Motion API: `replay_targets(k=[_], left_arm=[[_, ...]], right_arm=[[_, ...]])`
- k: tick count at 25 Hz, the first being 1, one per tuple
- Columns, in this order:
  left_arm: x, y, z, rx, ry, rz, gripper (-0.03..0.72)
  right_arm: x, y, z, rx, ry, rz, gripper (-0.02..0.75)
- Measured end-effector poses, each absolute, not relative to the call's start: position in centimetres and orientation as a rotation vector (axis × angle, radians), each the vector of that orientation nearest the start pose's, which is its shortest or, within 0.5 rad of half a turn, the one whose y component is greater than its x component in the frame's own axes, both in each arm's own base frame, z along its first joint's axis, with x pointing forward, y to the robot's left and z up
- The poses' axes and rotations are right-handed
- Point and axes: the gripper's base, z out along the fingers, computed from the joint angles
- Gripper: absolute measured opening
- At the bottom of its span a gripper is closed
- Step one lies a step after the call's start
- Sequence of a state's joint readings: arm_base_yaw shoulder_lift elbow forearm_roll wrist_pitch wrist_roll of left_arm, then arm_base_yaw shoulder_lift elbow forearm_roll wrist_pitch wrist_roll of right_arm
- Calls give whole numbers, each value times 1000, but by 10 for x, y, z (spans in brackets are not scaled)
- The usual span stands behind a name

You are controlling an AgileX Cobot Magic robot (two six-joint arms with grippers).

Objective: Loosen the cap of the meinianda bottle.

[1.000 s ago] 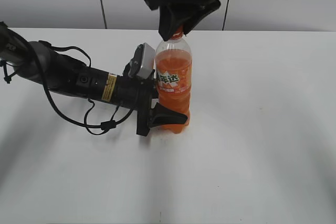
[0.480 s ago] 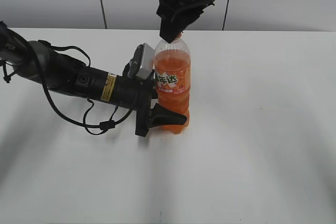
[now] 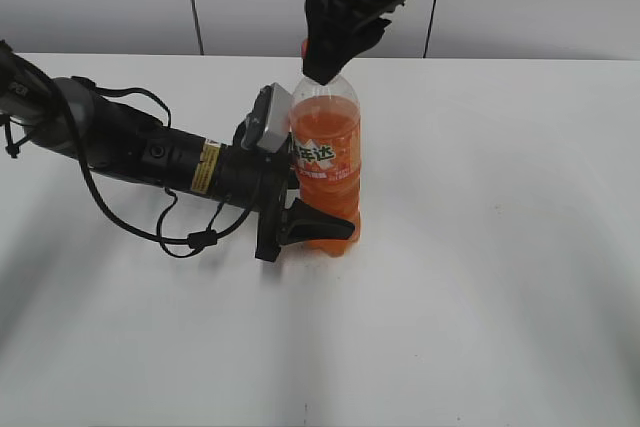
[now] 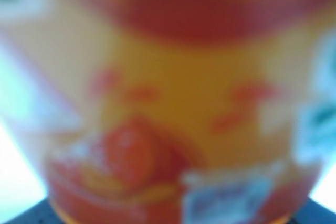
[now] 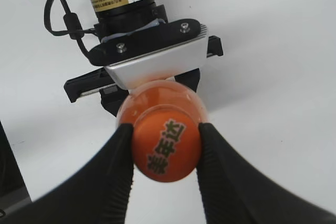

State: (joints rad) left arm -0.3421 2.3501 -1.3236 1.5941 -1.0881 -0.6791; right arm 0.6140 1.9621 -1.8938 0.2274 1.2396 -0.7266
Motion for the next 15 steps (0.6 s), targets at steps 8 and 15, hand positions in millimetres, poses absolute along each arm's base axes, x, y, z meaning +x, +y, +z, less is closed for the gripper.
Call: replay_targets(k=[8, 15], left_arm=[[364, -215, 72, 1563, 1439, -1018, 408], [364, -215, 72, 1567, 1432, -1018, 408]], right_arm=[[336, 261, 313, -1844, 2047, 247, 281], [335, 261, 313, -1967, 1917, 226, 281]])
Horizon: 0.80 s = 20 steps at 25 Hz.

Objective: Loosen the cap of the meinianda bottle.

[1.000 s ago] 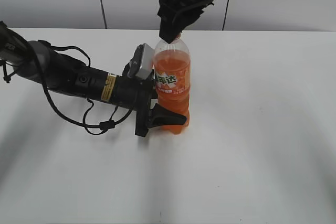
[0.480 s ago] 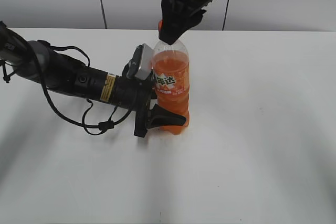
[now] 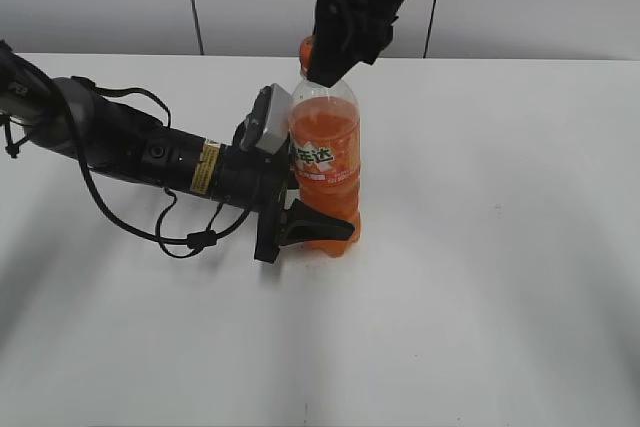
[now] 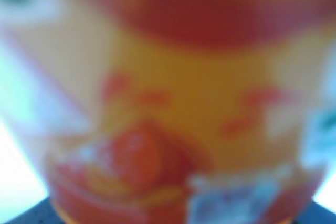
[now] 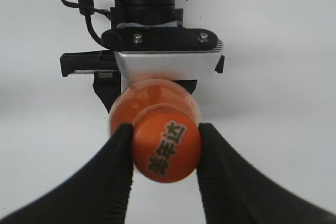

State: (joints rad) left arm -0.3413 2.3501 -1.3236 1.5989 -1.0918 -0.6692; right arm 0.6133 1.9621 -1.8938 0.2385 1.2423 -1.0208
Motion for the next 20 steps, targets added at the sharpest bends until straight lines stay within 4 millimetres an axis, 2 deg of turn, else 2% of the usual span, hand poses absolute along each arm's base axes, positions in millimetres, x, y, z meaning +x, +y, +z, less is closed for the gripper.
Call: replay_targets(k=[9, 20], left_arm=[[364, -214, 72, 1568, 1431, -1017, 408], [364, -214, 72, 1568, 1431, -1018, 408]], right_arm=[[336, 261, 313, -2042, 1823, 208, 281], [336, 261, 313, -2048, 1816, 205, 280]])
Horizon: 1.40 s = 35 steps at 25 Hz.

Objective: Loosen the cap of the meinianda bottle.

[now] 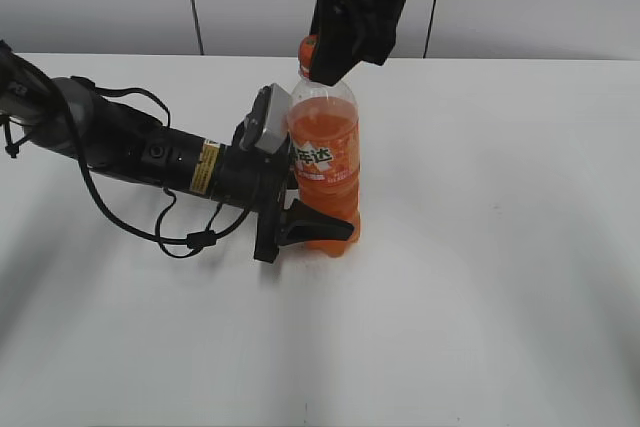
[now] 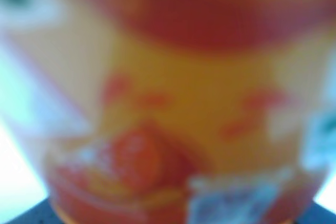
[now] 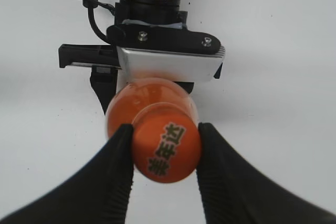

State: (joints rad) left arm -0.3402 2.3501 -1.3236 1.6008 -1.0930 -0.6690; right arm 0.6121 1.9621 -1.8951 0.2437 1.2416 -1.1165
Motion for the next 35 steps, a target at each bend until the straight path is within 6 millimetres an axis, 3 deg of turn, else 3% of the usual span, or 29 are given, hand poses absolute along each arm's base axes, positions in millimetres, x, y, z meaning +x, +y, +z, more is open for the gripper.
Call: replay_targets(k=[35], left_arm=[[364, -214, 72, 1567, 1432, -1019, 408]], right_arm=[[336, 261, 313, -2052, 1811, 204, 279]])
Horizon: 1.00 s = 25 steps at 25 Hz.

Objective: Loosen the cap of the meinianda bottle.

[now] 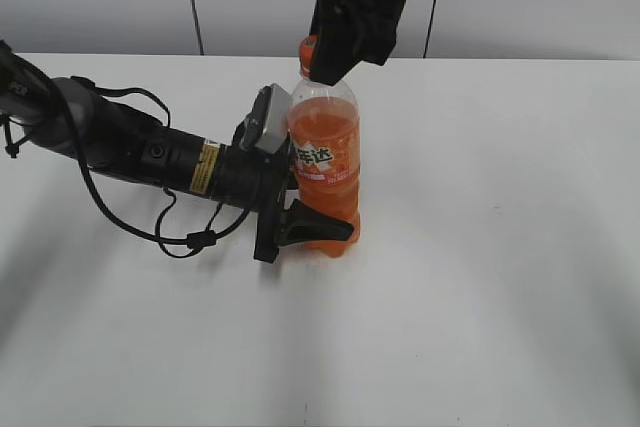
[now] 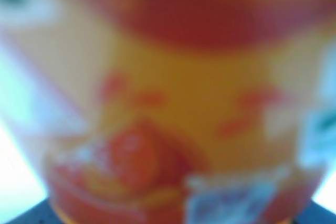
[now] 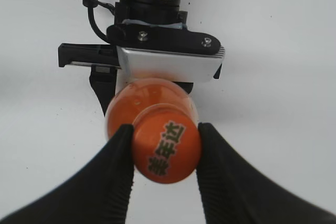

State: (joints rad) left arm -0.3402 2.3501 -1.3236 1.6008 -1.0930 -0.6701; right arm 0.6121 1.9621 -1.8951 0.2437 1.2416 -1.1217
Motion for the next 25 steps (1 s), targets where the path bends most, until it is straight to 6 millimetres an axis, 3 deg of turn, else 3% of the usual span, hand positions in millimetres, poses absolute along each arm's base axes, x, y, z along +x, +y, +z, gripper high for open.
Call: replay_targets(k=[25], left_arm=[[364, -215, 72, 1567, 1436, -1021, 408]], right_arm=[[336, 261, 314, -2036, 1825, 208, 312]])
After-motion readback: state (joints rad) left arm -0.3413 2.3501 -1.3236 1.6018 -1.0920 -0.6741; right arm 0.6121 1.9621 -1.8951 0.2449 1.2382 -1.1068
